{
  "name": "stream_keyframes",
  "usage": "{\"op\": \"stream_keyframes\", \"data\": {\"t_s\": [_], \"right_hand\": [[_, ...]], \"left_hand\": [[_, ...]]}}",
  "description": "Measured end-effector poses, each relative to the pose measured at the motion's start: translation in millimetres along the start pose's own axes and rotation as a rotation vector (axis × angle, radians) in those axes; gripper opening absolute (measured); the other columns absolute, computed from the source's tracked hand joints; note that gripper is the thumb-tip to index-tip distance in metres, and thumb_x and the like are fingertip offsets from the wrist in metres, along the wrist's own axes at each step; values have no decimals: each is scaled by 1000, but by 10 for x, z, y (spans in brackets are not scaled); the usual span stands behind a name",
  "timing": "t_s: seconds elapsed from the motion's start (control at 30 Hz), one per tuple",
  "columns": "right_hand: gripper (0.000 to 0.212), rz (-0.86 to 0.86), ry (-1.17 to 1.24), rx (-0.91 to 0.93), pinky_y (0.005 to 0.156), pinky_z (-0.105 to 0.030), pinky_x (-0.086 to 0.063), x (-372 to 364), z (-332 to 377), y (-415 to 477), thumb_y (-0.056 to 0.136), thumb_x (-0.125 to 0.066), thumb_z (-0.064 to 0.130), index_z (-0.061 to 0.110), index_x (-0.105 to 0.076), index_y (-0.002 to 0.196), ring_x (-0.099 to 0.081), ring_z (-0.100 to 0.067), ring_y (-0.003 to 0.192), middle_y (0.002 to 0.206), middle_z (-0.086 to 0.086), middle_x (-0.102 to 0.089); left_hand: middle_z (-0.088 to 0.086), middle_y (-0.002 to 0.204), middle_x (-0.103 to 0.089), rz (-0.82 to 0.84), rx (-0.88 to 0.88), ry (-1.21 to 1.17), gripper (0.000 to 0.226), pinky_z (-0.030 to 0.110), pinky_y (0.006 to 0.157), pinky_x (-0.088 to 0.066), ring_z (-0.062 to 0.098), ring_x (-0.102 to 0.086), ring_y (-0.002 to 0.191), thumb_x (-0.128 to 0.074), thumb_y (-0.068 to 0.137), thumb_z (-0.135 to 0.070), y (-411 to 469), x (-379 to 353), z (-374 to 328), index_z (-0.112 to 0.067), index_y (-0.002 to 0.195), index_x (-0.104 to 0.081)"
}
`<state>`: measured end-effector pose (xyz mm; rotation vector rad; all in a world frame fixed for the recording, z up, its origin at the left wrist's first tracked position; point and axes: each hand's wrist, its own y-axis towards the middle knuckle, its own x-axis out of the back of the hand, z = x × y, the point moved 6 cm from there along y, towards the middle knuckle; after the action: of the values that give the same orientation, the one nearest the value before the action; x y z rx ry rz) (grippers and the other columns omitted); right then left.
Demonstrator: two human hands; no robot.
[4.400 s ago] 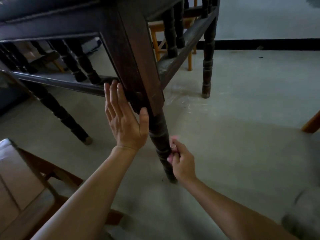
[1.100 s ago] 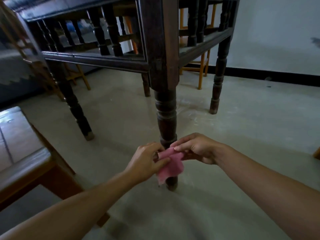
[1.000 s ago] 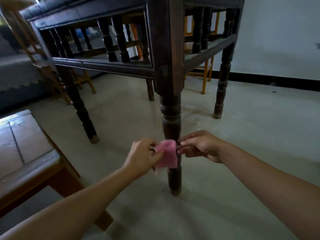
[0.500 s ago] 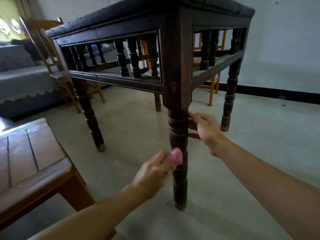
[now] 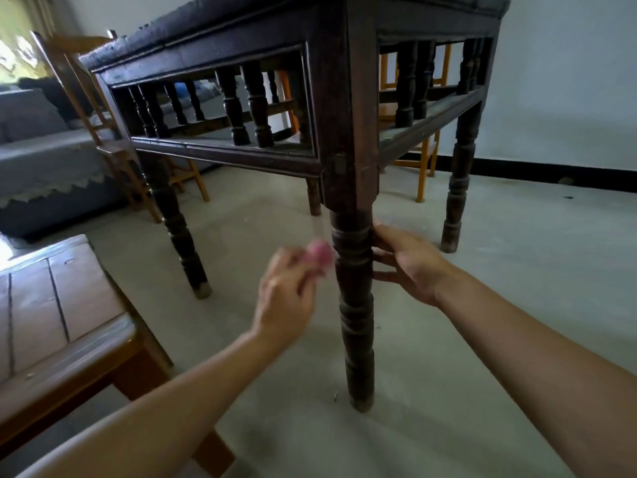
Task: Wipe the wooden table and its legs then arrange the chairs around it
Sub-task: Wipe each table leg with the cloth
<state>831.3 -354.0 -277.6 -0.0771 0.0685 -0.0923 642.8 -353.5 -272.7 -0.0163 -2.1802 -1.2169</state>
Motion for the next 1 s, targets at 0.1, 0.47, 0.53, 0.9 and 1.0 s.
{"op": "stream_keyframes", "data": {"t_s": [0.1,0.47,0.53,0.9,1.0], "right_hand": [[41,-20,-5,-11,98,-44,-42,-15,-27,12,101,-39,46,26,-53,133,-50,-23,124,137,2,-55],[44,30,-160,35,100,-45,-40,-28,-75,-28,98,-35,59,33,-57,126,-52,-19,121,129,6,-58],[41,18,-186,63,96,-36,-40,-91,-142,-61,100,-25,58,39,-56,118,-54,-10,110,117,11,-59],[28,-51,-373,280,85,-30,-44,-97,-319,-73,104,-31,43,41,-54,120,-55,3,104,113,14,-63],[30,-30,-349,271,84,-27,-44,-100,-348,-68,104,-34,40,39,-52,128,-56,-1,109,118,12,-63]], "left_hand": [[-2,103,-52,-186,117,-95,19,13,76,-47,-1,-52,89,-62,85,3,360,125,-93,-7,100,-70],[-2,99,-50,-6,147,-91,14,11,74,-47,-1,-54,85,-61,85,4,-42,-154,55,-5,94,-66],[0,104,-50,-27,142,-126,15,13,76,-46,0,-53,89,-60,84,6,40,-208,-88,-4,94,-64],[6,111,-51,125,-25,-31,15,27,81,-49,13,-52,95,-56,86,1,-189,-257,141,-6,96,-65],[5,125,-49,414,-305,48,36,28,94,-48,14,-45,115,-56,84,2,-560,-594,-125,-7,118,-59]]}}
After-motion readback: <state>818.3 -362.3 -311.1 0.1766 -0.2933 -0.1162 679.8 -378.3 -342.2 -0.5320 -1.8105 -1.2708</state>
